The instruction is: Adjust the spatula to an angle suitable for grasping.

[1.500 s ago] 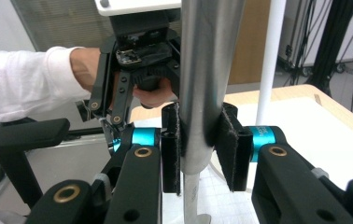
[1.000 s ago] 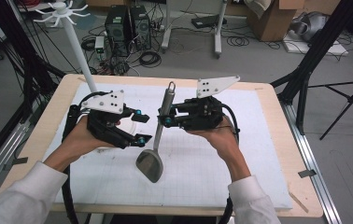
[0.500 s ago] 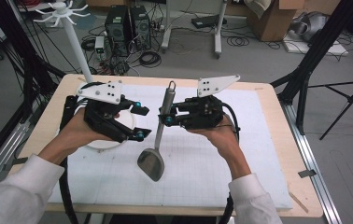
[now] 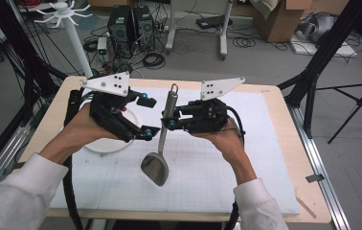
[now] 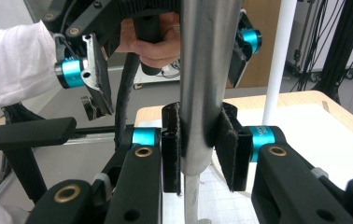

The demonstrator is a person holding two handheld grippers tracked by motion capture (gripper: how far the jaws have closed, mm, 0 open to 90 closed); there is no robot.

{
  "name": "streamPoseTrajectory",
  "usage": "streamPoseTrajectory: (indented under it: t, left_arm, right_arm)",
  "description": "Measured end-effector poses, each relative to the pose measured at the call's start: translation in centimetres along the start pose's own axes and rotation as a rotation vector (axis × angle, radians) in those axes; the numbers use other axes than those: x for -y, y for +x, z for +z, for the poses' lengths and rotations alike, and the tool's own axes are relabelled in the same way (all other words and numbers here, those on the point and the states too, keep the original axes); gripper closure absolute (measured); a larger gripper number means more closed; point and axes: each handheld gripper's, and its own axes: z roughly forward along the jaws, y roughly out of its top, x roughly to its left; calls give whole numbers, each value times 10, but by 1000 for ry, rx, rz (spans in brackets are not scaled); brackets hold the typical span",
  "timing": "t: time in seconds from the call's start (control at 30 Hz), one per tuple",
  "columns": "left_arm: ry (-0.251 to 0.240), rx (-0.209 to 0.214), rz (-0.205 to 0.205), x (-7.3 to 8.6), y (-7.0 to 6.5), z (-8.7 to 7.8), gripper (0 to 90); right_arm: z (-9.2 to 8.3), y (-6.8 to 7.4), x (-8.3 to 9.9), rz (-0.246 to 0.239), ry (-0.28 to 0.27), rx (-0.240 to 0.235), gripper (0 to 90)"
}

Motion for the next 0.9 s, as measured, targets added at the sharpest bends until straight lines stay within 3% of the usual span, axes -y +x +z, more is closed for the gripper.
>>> streamPoseTrajectory:
  t: [0.5,0.7,0.9]
  left_arm:
    - [-29,-4,3,-14,-2,1,184]
    - [-39,-2,8,-19,-4,4,213]
    - [-50,-10,11,-23,-5,5,296]
  right_arm:
    - [3,4,-2,-5,-2,-16,731]
    - [7,5,-2,-13,-6,-28,731]
    - [9,7,-3,-17,1,-42,731]
